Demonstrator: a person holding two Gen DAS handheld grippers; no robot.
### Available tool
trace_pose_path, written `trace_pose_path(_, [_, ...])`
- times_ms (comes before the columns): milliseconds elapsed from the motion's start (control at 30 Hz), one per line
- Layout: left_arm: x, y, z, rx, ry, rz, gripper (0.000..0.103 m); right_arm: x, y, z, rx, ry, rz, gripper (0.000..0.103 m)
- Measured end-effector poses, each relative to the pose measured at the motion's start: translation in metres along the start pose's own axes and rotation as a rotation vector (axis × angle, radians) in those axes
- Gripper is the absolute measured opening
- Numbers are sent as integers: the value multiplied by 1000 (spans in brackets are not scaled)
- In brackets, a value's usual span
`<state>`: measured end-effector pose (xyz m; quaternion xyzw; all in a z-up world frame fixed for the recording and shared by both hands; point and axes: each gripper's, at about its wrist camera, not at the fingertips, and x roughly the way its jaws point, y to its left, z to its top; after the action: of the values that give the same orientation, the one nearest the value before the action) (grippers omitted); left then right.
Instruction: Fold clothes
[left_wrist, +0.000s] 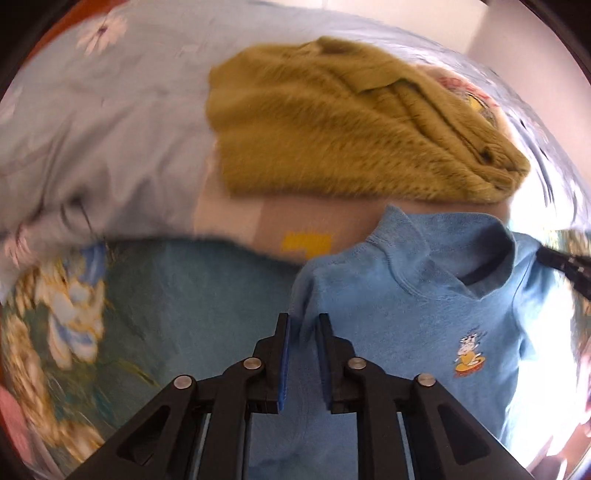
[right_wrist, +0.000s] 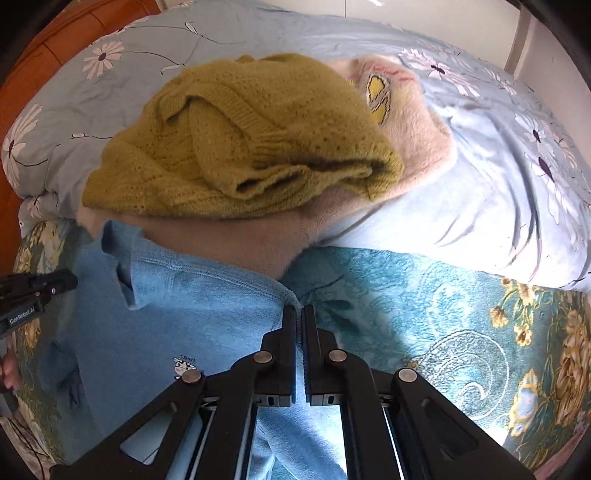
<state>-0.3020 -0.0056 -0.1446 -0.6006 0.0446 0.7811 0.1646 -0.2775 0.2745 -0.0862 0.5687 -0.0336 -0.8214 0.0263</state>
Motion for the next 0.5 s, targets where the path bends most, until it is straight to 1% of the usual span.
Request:
trace_pose_path(33, [0,4,-4,-25,18,-21,28,0,-1,0,5,2,7,3])
trace_pose_path(67, [-1,7,-8,-46,34,-39,39,-1,-2,0,10,4,15,3])
trace_pose_path(133, [-14,14,-22,-83,22,-55,43,-13,-5,-5,20,-21,28,8])
trace_pose_path(200, [-34,19,-42,-117,-6,-69,50,-40,-11,-23,45,-88,35,18])
trace_pose_path(233, [-44,21,-55,-132,-14,-76,55,-53,-14,-32,59,-121,40,20])
trace_pose_path(267, [-52,22,-72,-141,-17,-80,58,-67,-15,-47,75,-148,62,25])
trace_pose_path(300, [-59,23,-90,-146,-18,-83,59,-79,-17,-67,91,-163,91,31])
trace_pose_path(367, [-62,23,-129,-163,22,-72,60,-90,-18,-111,103,-136,158,37])
trace_pose_path(400, [-62,23,-149,-173,47,-65,60,-93,-19,-134,109,-117,191,38])
trace_pose_path(500, [-45,21,-201,-203,149,-65,60,-70,-24,-200,183,47,281,38])
